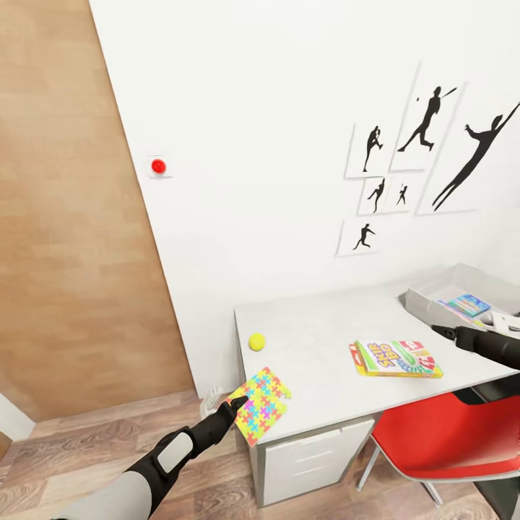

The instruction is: Put all the toys in the child's room - the three board games (two on the bed and one on the table), the two jigsaw puzzles on the table, and the tennis ball on the table - inside the toy box on the table in the child's room.

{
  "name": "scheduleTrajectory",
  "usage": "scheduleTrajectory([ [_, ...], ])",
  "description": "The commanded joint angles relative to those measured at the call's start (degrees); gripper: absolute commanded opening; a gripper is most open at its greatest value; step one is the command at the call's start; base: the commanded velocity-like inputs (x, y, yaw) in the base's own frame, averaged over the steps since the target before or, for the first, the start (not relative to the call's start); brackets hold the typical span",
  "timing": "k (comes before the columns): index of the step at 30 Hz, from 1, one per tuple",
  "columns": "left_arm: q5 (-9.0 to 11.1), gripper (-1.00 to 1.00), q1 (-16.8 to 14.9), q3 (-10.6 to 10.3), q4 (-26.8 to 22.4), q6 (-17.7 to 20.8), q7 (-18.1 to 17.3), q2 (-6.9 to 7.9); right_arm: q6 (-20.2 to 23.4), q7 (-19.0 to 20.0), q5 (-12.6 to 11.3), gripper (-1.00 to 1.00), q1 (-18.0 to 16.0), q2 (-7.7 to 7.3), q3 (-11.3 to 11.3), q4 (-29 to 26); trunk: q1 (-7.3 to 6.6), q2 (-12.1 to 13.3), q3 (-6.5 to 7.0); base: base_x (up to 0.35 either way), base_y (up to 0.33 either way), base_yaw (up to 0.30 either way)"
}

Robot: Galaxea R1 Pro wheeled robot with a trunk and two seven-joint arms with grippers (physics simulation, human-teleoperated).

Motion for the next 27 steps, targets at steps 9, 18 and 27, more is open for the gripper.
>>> scheduleTrajectory([
  [9,0.5,1.0,-0.1,-0.2,0.0,0.3,-0.1,0.02,0.2,0.6,0.6,1.0,-0.1,0.0,-0.1,-0.1,0.04,-0.1,-0.12,0.0,0.0,-0.029],
  [18,0.5,1.0,-0.1,-0.2,0.0,0.3,-0.1,0.02,0.2,0.6,0.6,1.0,-0.1,-0.01,-0.1,-0.1,0.04,-0.1,-0.12,0.0,0.0,-0.008],
  [27,0.5,1.0,-0.1,-0.2,0.0,0.3,-0.1,0.02,0.2,0.6,0.6,1.0,-0.1,-0.02,-0.1,-0.1,0.04,-0.1,-0.12,0.0,0.0,-0.002],
])
